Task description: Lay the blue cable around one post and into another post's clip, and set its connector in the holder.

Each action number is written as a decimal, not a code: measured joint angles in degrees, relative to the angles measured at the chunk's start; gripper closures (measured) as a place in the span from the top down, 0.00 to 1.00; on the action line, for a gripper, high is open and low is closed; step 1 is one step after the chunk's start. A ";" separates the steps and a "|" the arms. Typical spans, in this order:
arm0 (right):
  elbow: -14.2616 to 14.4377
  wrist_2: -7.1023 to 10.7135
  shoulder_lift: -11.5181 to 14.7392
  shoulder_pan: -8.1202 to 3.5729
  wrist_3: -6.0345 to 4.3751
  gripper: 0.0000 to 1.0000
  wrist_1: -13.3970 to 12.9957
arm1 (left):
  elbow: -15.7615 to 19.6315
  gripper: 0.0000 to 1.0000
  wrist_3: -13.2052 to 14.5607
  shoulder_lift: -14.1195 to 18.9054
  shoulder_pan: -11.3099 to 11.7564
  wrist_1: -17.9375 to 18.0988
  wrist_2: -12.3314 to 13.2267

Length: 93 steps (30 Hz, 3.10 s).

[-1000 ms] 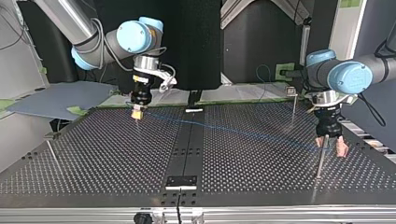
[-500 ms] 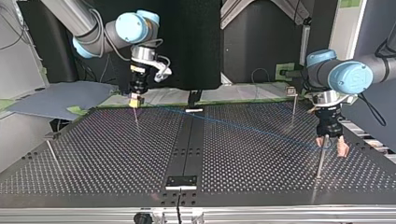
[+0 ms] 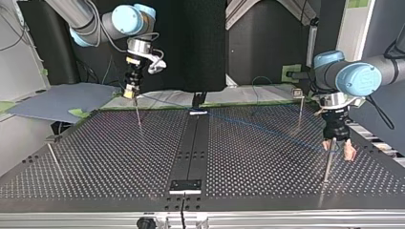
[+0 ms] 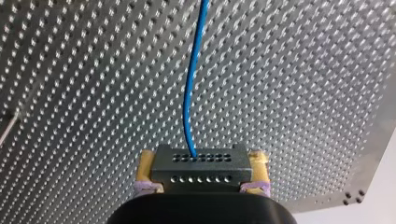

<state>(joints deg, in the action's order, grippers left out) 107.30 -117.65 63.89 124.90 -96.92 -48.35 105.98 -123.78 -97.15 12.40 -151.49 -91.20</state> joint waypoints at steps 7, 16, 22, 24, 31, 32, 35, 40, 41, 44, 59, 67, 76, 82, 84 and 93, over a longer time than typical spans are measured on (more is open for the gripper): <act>4.16 3.56 -0.02 -3.74 -1.04 0.00 -3.95 | 0.00 1.00 0.03 0.00 0.00 0.03 0.31; 9.72 9.10 -0.03 -9.27 -3.48 0.00 -7.64 | 0.00 1.00 -1.26 0.00 -0.08 0.18 1.64; 13.55 12.93 -0.10 -13.11 -2.87 0.00 -7.56 | 0.00 1.00 -1.42 0.00 -0.22 0.19 1.79; 14.45 13.89 -0.14 -14.09 -2.50 0.00 -7.60 | 0.00 1.00 -1.44 0.00 -0.23 0.19 1.82; 13.69 18.01 -0.80 -18.19 -1.07 0.00 -7.93 | 0.00 1.00 -1.71 0.00 -0.32 0.21 2.22; 13.27 18.52 -1.12 -18.70 -0.91 0.00 -7.90 | 0.00 1.00 -1.75 0.00 -0.35 0.21 2.31; 11.66 20.31 -2.54 -20.48 -0.47 0.00 -7.73 | 0.00 1.00 -1.86 0.00 -0.36 0.26 2.53; 8.88 23.19 -4.16 -22.28 -0.24 0.00 -8.44 | 0.00 1.00 -1.96 -0.01 -0.37 0.28 2.63; 8.57 23.62 -4.27 -22.39 -0.28 0.00 -8.75 | 0.00 1.00 -1.97 -0.01 -0.38 0.29 2.64; 8.07 25.25 -4.63 -22.56 -0.34 0.00 -9.60 | 0.00 1.00 -1.98 -0.01 -0.38 0.30 2.65; 8.04 25.87 -9.72 -23.19 0.06 0.00 -7.56 | 0.00 1.00 -1.98 0.00 -0.38 0.29 2.67; 8.23 24.93 -10.10 -25.26 -1.76 0.00 -9.39 | 0.00 1.00 -1.98 0.00 -0.38 0.30 2.70; 8.24 26.17 -11.77 -26.50 -2.73 0.00 -11.62 | 0.00 1.00 -1.98 0.00 -0.38 0.30 2.72; 8.01 27.14 -15.18 -27.08 -4.32 0.00 -15.25 | 0.00 1.00 -1.98 0.00 -0.32 0.30 2.74; 7.81 27.34 -16.07 -27.20 -4.40 0.00 -16.25 | 0.00 1.00 -1.98 0.00 -0.31 0.30 2.74; 6.68 29.03 -17.15 -27.40 -4.12 0.00 -17.95 | -0.01 1.00 -1.98 -0.01 -0.28 0.30 2.74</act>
<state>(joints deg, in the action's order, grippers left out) 113.98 -88.62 46.74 97.50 -101.04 -66.30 105.96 -125.77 -97.16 12.12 -151.18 -88.46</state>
